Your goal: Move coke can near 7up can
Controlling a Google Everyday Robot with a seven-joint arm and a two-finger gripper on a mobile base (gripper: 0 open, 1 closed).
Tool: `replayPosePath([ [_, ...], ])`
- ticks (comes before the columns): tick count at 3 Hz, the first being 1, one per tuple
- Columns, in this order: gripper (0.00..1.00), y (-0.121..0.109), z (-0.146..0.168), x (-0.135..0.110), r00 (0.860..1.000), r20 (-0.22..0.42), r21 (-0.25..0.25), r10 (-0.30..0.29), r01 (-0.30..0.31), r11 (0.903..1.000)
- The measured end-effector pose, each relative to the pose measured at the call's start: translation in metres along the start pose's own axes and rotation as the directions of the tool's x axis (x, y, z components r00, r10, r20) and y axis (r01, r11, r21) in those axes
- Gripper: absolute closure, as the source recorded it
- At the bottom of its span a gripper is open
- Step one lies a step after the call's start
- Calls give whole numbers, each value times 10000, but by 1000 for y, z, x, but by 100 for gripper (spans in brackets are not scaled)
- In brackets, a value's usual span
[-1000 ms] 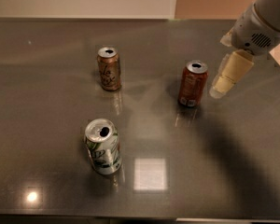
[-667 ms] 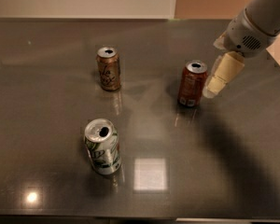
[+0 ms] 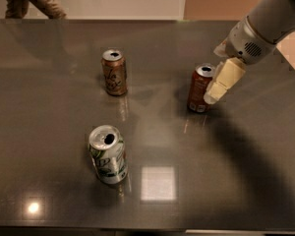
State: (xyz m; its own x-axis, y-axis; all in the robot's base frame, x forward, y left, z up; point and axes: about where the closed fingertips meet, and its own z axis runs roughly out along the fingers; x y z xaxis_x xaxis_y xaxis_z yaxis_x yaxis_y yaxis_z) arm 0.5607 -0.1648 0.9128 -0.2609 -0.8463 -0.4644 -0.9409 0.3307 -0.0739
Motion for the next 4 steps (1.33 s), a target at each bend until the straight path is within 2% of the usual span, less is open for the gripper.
replayPosePath([
  [1,0,1,7,-3,9997,240,-242,45,-39,9997],
  [2,16,2,12,-6,9991,414,-466,21,-2,9989],
  [4,63,7,13,-9,9986,526,-716,-96,133,9973],
])
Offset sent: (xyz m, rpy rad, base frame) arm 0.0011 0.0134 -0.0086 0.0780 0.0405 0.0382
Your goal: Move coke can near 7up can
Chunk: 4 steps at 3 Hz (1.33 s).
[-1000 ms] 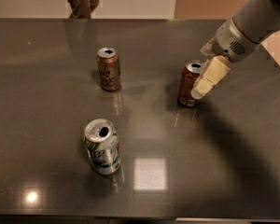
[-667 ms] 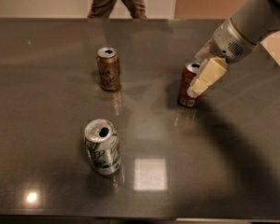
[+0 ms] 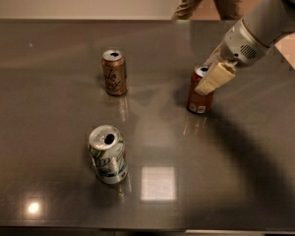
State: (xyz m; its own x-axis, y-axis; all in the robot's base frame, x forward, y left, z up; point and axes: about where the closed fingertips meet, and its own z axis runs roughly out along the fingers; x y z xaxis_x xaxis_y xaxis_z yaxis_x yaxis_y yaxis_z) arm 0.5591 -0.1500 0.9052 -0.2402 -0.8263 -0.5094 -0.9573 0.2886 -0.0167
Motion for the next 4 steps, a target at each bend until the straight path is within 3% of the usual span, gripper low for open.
replayPosePath([
  [1,86,15,-3,-10,9986,-39,-257,-531,530,9983],
  [2,100,46,-8,-27,9916,213,-732,-1274,1287,9890],
  [3,100,83,-12,-49,9752,617,-1181,-2126,2186,9686],
  [4,100,116,-12,-64,9516,917,-1488,-2933,3044,9409],
])
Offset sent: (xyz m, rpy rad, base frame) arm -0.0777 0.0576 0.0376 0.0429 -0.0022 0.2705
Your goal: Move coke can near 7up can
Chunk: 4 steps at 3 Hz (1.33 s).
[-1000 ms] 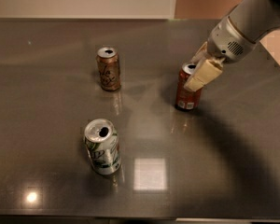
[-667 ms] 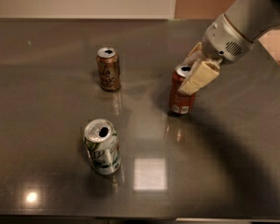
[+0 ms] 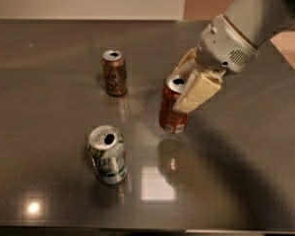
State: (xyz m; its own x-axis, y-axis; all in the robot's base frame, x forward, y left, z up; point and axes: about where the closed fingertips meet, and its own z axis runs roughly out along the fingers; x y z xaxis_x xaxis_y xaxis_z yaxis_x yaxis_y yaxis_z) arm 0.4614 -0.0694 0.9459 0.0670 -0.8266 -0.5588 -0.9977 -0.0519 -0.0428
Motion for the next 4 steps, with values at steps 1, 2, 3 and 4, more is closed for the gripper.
replayPosePath([
  [1,100,23,12,-14,9977,123,-376,-665,669,9971],
  [2,100,37,25,-21,9942,211,-647,-1058,1069,9922],
  [3,100,50,38,-24,9904,267,-890,-1354,1372,9865],
  [4,84,58,49,-23,9876,239,-1020,-1549,1566,9824],
])
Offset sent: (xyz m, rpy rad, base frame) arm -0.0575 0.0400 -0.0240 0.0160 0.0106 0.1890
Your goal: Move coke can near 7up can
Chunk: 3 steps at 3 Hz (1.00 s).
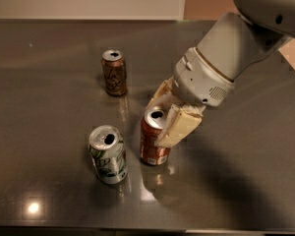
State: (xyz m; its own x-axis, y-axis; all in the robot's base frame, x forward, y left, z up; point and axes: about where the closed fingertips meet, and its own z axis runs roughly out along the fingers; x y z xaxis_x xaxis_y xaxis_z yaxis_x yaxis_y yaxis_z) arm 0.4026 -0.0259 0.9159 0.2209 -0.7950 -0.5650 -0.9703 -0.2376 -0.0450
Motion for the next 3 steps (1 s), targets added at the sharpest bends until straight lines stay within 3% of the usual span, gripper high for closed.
replayPosePath([
  [3,14,9,18,9,9999,-158,-34,-47,46,10000],
])
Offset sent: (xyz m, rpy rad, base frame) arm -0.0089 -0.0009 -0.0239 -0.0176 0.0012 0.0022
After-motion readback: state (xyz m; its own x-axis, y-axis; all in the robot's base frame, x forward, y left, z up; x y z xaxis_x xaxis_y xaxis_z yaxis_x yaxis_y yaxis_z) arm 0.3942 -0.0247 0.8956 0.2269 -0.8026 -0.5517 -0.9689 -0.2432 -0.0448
